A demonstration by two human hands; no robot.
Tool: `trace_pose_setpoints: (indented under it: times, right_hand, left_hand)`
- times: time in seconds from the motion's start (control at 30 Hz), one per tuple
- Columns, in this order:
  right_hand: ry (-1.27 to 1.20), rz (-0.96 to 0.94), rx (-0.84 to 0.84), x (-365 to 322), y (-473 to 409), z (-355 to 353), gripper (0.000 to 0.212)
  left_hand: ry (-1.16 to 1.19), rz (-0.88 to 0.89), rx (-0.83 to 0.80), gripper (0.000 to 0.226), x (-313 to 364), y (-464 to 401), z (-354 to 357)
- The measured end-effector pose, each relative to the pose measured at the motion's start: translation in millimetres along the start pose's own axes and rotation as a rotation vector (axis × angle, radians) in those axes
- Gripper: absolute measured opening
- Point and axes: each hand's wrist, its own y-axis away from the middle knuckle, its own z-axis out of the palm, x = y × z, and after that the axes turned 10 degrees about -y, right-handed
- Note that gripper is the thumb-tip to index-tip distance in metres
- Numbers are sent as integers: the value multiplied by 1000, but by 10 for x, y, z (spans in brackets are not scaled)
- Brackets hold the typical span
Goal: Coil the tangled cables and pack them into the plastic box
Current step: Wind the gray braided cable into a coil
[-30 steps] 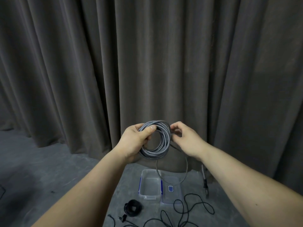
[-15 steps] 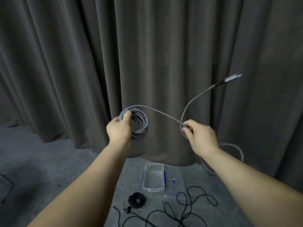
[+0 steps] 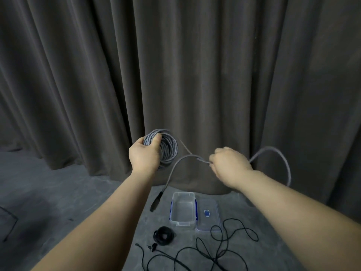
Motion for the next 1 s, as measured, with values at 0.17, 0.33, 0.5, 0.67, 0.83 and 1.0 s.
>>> trace_pose_setpoints:
  times: [0.17,0.33,0.5,0.67,0.83,1.0]
  right_hand:
    - [-1335,752,394,70,-164,28,19]
    - [-1567,727,182,-15,-165,-162,18]
    - [-1809,619,119,27,-98,-188,19]
    - [-1390,497,214,-30,-99,-95,17]
    - [-1181,402,397,-163,-157,-98,27]
    - [-1222,433,290,-212,-170,-122,30]
  left_hand:
    - [-11,45,-31,16,53,82,36]
    - [14,28,-57,18,72,141,89]
    - [-4,17,-42,22,49,80,67]
    - [-5,29,-62,22,62,131,118]
    - [-34,83,-85,17,74,211,214]
    - [-49,91,-98,15,43,237,246]
